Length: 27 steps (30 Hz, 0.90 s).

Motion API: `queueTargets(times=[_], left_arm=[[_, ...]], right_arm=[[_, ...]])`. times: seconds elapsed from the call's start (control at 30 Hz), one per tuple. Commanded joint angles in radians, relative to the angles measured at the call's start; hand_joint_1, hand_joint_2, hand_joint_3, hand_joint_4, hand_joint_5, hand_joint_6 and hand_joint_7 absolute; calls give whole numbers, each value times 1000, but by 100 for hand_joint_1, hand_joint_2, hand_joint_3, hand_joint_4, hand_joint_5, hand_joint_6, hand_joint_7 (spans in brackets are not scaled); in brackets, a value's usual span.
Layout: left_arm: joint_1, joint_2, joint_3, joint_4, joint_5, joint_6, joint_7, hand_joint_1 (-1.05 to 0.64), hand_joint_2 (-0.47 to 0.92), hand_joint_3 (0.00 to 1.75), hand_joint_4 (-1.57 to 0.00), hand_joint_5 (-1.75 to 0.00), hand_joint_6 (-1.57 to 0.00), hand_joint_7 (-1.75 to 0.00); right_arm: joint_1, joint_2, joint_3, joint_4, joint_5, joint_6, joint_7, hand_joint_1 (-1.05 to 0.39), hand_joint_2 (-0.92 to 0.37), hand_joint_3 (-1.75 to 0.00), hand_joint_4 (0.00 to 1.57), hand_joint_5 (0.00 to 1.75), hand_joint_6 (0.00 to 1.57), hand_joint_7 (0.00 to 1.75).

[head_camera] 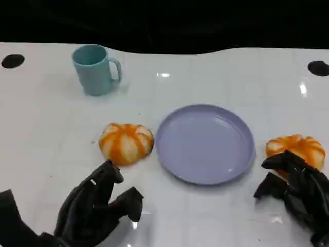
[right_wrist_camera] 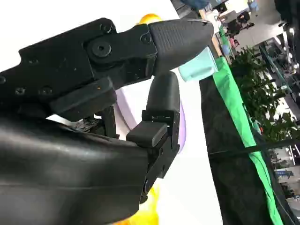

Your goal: Grasp the bread from the table and place it into the plate.

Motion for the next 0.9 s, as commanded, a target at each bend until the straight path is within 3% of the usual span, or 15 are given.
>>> queueTargets(times=[0.03,0.63,0.8,0.83,0.9], left_arm=[[-2,15,2,-13,11,8,6,-58,92,24,-88,-175,-66,-175],[-10,15,8,-25,23,5,28,-57,92,21,-84,-175,-61,-174],[-7,20,-8,-58,99,-69,57,-57,92,20,-72,-175,-51,-162],[-5,20,-12,-63,122,-96,62,-58,92,24,-65,-174,-51,-146],[-3,18,-17,-66,148,-128,68,-58,92,26,-62,-173,-52,-137]], right_arm=[[14,-9,-7,-6,9,32,-7,-54,-92,-23,67,153,63,120],[17,-6,1,-8,-9,13,-28,-54,-92,-24,67,154,63,120],[15,-5,0,-5,-4,12,-23,-54,-92,-24,67,154,63,121],[15,-5,-2,-5,1,17,-18,-53,-92,-25,67,153,62,120],[14,-5,-3,-6,6,22,-12,-53,-92,-25,67,153,62,120]])
